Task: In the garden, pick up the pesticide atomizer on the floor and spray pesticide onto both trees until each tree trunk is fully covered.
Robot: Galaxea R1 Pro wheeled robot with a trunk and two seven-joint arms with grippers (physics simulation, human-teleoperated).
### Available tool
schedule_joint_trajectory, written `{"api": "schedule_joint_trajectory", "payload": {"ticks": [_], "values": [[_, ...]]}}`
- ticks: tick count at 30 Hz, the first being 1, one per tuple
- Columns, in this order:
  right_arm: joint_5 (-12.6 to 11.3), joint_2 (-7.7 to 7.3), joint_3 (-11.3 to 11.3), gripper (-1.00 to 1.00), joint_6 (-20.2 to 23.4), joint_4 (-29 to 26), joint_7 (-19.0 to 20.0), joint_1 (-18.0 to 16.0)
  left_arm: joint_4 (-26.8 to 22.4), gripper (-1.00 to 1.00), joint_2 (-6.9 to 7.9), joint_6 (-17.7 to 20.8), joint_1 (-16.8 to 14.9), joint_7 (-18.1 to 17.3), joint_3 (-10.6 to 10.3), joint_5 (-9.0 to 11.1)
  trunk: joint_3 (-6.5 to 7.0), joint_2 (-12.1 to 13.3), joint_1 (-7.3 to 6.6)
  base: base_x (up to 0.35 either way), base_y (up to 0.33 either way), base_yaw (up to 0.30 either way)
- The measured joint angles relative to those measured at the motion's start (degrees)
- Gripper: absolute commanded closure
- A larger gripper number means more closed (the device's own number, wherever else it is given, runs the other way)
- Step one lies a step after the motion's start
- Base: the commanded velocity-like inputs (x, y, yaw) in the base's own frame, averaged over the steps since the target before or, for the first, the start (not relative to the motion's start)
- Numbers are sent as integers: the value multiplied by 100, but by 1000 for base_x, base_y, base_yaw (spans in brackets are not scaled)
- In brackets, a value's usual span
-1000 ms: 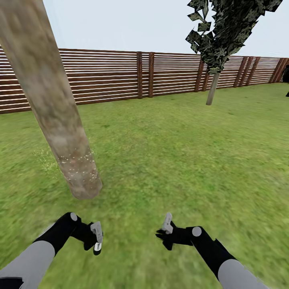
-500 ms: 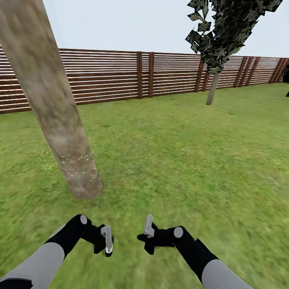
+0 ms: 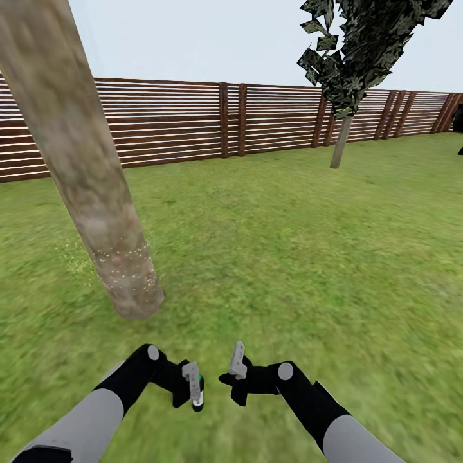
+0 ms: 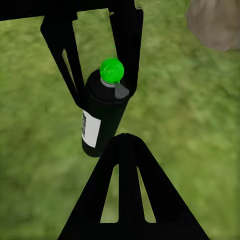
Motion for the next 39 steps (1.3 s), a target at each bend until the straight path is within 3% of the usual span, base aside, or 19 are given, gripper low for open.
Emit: {"api": "schedule_joint_trajectory", "payload": {"ticks": [7,14,39], "values": [[0,0,0,100,0,-2,0,0,7,100,-164,-41,34,-15,-6,20,0,0,0,0,0,0],[0,0,0,100,0,-2,0,0,8,100,-186,-278,34,-45,-7,28,0,0,0,0,0,0],[0,-9,0,100,0,-2,0,0,8,100,-350,-278,36,-42,-7,28,0,0,0,0,0,0]]}}
